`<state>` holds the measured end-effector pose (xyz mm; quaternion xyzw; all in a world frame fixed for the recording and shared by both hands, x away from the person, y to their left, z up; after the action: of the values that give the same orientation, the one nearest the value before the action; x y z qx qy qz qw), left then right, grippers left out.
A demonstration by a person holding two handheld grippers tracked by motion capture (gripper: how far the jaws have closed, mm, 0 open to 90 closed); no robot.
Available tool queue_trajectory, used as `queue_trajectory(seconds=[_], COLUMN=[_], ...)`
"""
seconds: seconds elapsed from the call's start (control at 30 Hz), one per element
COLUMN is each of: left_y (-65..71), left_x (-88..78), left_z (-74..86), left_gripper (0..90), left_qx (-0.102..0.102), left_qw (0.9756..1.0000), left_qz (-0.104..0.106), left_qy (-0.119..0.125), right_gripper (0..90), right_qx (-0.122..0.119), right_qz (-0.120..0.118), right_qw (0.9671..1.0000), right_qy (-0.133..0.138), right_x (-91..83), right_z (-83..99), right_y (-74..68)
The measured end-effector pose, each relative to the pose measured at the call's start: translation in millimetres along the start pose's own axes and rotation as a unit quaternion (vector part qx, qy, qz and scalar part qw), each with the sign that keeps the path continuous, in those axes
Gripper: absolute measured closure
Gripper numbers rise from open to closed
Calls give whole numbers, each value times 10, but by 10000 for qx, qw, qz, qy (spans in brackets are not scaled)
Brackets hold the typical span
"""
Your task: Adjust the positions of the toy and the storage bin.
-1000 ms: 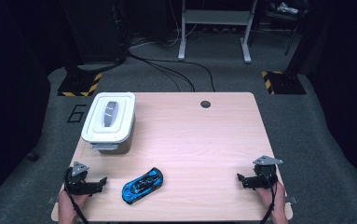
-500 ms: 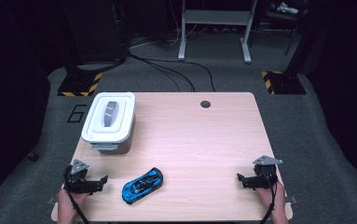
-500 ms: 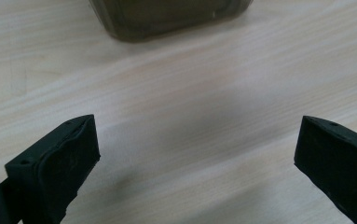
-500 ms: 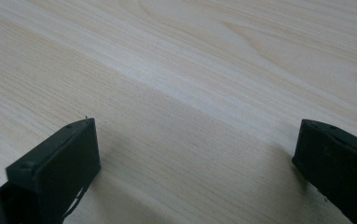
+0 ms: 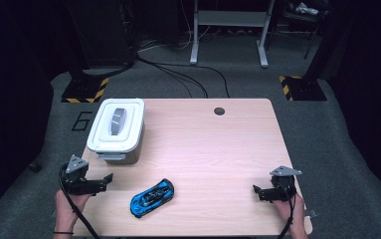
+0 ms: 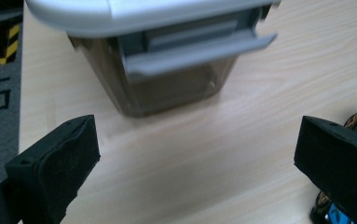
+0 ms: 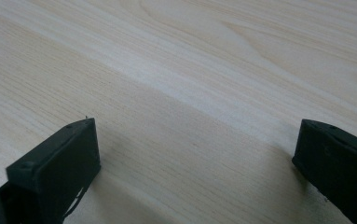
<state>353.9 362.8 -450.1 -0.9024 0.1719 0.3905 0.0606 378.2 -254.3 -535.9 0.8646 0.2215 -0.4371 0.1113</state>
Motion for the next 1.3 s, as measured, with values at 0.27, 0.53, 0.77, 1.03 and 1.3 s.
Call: queue_trajectory(seconds=[0.27, 0.53, 0.77, 1.03, 1.3], left_y=[83, 69, 27, -59, -47], left_x=[-88, 33, 193, 477, 650], left_z=[-394, -721, -1012, -1346, -1459], left_gripper=[2, 1, 5, 195, 454], left_qx=[279, 302, 178, 6, -16], left_qw=[9996, 9994, 9992, 9969, 9930], left_qz=[-105, -150, -344, -757, -1123], left_qy=[31, 1, 3, -191, -358], right_gripper=[0, 0, 0, 0, 0], right_qx=[-3, -5, -7, -17, -13], right_qz=[1, 0, -2, 2, -3], right_qw=[10000, 10000, 10000, 10000, 10000], right_qy=[3, 3, 5, -1, 12], right_x=[0, 0, 1, 0, 2], right_z=[0, 0, 0, -1, -1], right_y=[1, 1, 1, 2, 2])
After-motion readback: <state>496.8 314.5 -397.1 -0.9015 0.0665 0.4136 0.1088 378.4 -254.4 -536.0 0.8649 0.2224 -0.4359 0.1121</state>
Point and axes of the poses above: each handheld gripper's, and its own axes: x roughly forward along the jaws, z roughly out of its underside, y roughly to its right, the point moved 1 cm from there along x, roughly forward along the jaws, and after that the axes turned 9 degrees about -y, right-handed, at the moved point
